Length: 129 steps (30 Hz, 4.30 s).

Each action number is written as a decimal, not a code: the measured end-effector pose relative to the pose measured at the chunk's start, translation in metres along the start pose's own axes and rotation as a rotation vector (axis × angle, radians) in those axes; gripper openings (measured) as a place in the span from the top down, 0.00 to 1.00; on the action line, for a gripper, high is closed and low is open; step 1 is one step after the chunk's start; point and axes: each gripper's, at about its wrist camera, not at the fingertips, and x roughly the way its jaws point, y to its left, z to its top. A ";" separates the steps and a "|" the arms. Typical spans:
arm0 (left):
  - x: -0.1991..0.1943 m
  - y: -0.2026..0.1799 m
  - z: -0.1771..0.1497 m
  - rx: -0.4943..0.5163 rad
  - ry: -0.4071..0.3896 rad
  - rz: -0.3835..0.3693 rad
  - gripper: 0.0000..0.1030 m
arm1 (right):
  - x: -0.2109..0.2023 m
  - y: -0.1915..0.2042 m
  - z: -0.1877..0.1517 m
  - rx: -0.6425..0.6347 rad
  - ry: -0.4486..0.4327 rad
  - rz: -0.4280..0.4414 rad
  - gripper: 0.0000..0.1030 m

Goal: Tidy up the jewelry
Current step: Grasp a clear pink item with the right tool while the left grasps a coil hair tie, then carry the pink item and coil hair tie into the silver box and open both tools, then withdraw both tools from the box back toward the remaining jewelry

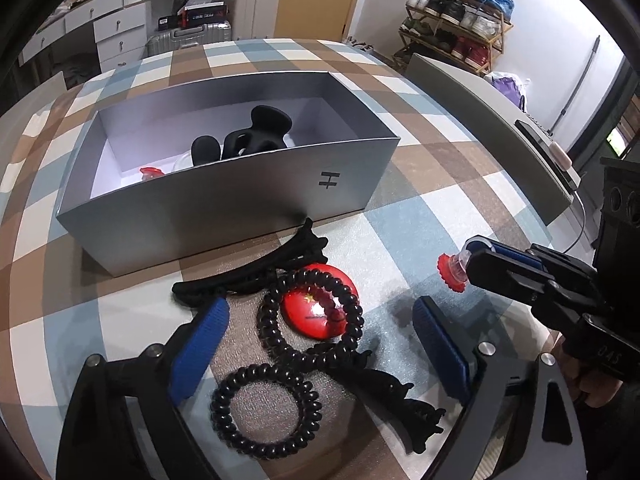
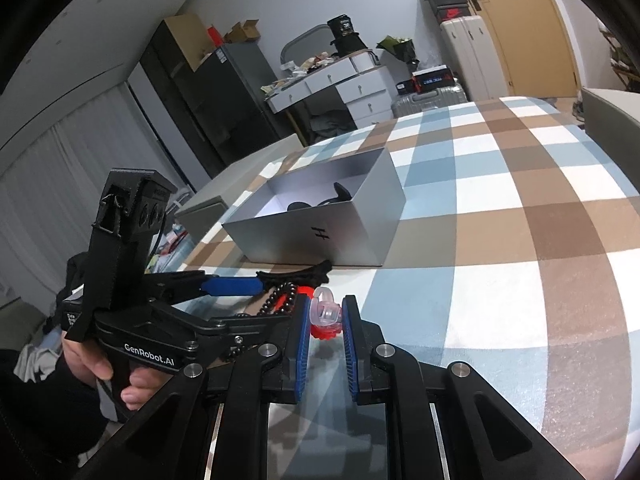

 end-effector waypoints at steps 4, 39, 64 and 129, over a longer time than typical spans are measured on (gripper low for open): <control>0.001 0.005 0.001 -0.018 0.012 -0.028 0.33 | -0.002 0.002 0.000 -0.002 -0.002 -0.001 0.86; -0.067 0.015 0.015 -0.029 -0.177 0.002 0.65 | 0.008 0.024 0.050 -0.068 -0.102 0.074 0.86; -0.040 0.079 0.055 -0.174 -0.220 0.066 0.65 | 0.109 0.032 0.122 -0.128 -0.012 0.064 0.86; -0.085 0.033 0.028 -0.109 -0.347 0.215 0.19 | -0.001 0.053 0.077 -0.130 -0.204 -0.037 0.05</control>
